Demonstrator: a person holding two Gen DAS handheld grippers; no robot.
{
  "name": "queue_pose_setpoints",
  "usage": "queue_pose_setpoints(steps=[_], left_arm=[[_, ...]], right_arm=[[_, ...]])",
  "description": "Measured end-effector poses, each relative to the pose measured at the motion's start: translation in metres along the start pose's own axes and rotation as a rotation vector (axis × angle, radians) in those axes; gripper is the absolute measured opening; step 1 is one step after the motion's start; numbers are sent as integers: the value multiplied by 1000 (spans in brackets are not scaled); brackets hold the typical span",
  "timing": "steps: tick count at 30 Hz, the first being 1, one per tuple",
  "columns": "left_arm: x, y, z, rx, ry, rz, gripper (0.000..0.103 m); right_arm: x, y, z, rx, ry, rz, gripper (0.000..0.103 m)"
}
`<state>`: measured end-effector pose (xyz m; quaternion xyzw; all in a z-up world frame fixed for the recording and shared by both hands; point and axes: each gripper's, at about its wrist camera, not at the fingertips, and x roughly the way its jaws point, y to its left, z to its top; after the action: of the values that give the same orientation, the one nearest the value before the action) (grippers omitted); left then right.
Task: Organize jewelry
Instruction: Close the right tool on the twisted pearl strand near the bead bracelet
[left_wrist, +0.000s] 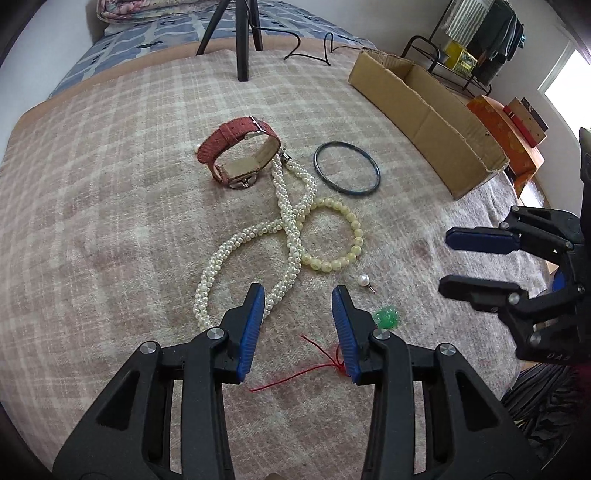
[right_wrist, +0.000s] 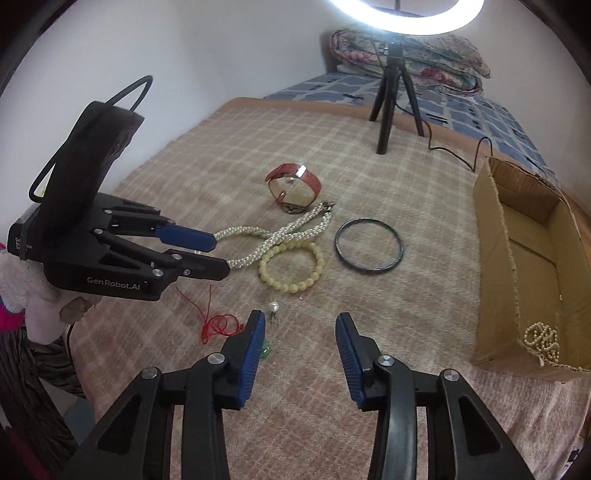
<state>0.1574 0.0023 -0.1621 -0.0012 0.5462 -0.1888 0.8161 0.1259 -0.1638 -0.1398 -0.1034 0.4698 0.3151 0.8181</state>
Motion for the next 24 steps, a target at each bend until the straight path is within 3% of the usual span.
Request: queue_pose_setpoints(steps=[10, 20, 24], left_arm=[[19, -2, 6, 16, 29, 34, 35], [33, 2, 11, 32, 51, 46, 35], [34, 7, 13, 23, 52, 62, 22]], right_arm=[[38, 6, -2, -58, 81, 35, 26], [52, 8, 7, -88, 98, 51, 25], [58, 8, 7, -90, 110, 53, 25]])
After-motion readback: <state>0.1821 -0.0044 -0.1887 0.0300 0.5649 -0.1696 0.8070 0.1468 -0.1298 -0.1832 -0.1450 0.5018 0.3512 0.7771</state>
